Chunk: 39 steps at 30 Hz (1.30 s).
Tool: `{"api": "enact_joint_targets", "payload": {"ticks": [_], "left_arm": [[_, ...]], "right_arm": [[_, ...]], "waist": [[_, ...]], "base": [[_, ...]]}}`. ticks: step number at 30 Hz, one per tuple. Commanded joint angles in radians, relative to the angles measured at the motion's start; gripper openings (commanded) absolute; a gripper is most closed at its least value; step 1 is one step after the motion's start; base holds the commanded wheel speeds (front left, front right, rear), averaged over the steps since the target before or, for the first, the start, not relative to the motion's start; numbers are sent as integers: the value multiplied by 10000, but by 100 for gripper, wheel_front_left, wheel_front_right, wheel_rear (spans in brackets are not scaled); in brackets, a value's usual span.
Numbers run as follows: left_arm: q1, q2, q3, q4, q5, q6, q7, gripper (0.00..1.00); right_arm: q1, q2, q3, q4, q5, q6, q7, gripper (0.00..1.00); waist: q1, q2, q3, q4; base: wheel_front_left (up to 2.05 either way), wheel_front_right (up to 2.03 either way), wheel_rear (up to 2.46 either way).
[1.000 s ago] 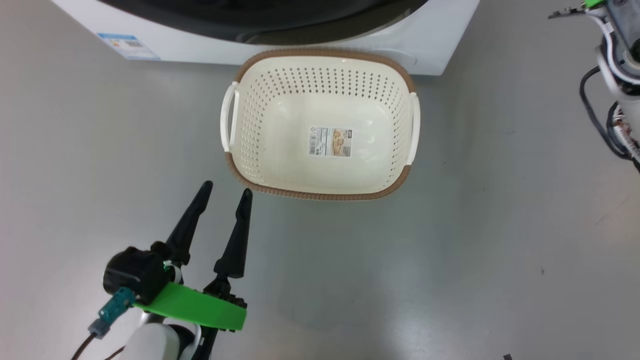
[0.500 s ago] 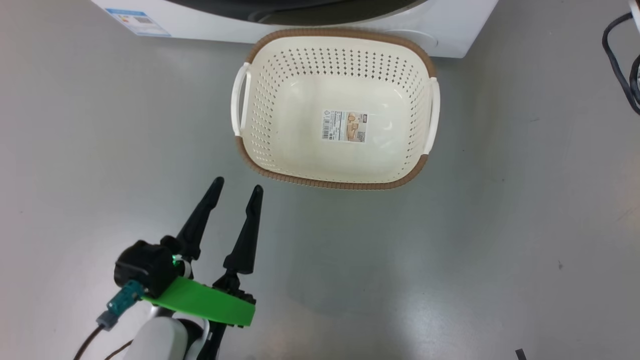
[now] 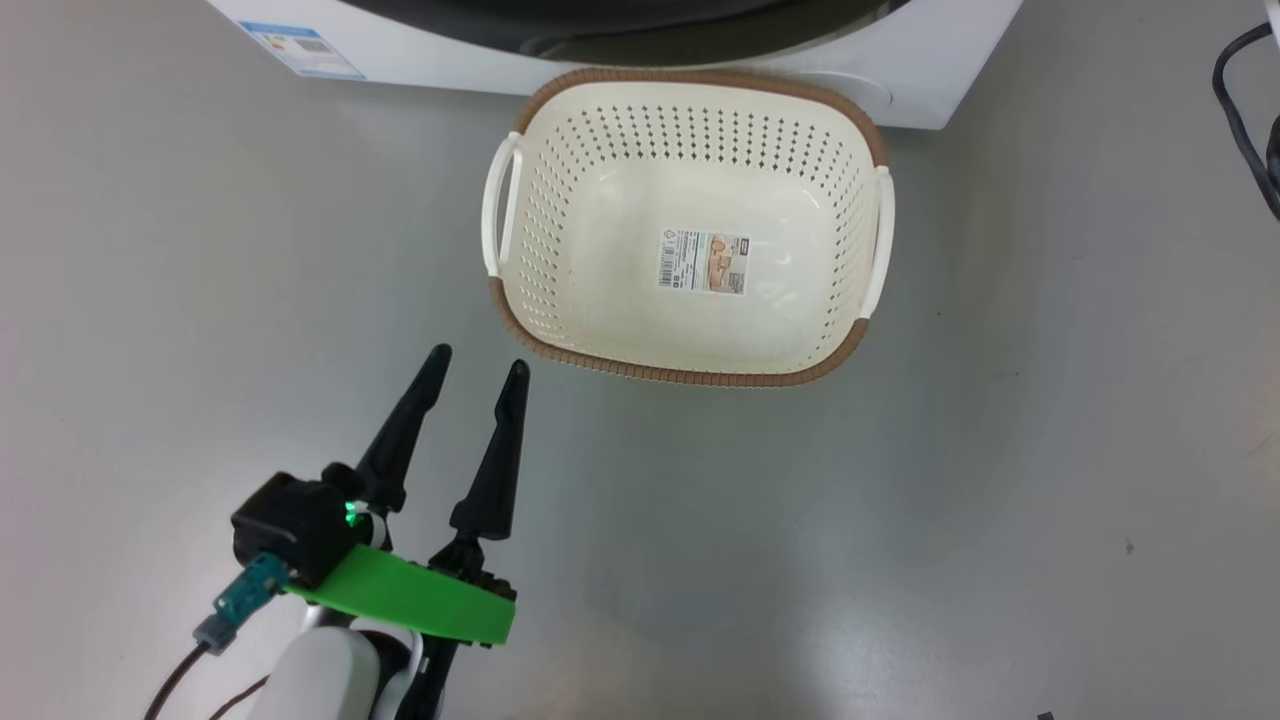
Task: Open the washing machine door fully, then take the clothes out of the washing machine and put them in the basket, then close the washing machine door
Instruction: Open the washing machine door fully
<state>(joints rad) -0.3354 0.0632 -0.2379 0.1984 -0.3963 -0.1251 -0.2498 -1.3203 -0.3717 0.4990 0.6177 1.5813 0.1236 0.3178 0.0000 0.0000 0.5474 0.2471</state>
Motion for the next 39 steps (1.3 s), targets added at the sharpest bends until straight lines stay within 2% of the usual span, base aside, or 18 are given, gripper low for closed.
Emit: {"api": "enact_joint_targets", "payload": {"ticks": [1, 22, 39], "left_arm": [[10, 168, 327, -220, -31, -56, -120, 100], [632, 41, 345, -142, 94, -56, -120, 100], [1161, -33, 563, -242, 193, -56, -120, 100]], "right_arm": [[282, 363, 192, -333, 1, 71, 191, 0], [1935, 364, 428, -1019, 207, 71, 648, 0], [3876, 385, 925, -2362, 45, 71, 648, 0]], "waist": [[0, 0, -98, 4], [0, 0, -1353, 188], [0, 0, -2225, 188]], "base": [[0, 0, 0], [0, 0, 0], [0, 0, 0]]}}
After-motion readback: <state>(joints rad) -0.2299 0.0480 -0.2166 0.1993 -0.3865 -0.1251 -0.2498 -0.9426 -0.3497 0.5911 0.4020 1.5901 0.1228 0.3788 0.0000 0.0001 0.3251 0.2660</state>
